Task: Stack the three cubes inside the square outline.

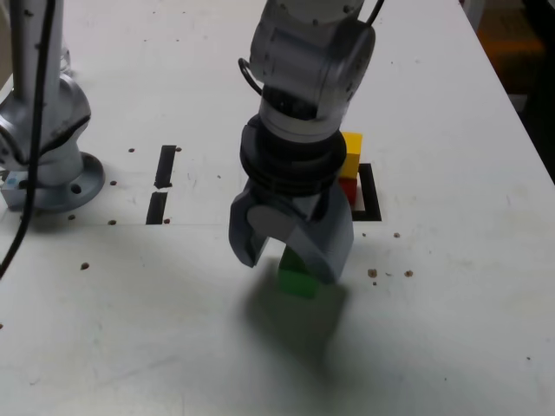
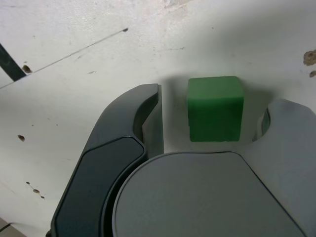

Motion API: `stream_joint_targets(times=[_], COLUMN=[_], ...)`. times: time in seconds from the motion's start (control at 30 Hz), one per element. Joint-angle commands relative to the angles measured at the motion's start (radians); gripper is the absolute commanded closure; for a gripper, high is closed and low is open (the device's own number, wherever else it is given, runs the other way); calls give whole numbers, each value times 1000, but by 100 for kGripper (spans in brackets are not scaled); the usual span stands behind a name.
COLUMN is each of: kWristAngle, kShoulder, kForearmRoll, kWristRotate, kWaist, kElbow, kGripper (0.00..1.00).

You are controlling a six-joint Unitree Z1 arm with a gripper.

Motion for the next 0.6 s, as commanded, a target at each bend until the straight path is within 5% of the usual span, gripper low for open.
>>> stream_joint_targets(times=[0.0,0.23,0.57], kWristAngle=[-1,-3,-19], kShoulder=[13,31,44], kForearmRoll=[-7,-24,-96], kWristRotate=[2,3,25], kWaist=[-2,-3,-3], kElbow=[2,6,29], kGripper=[23,28,74])
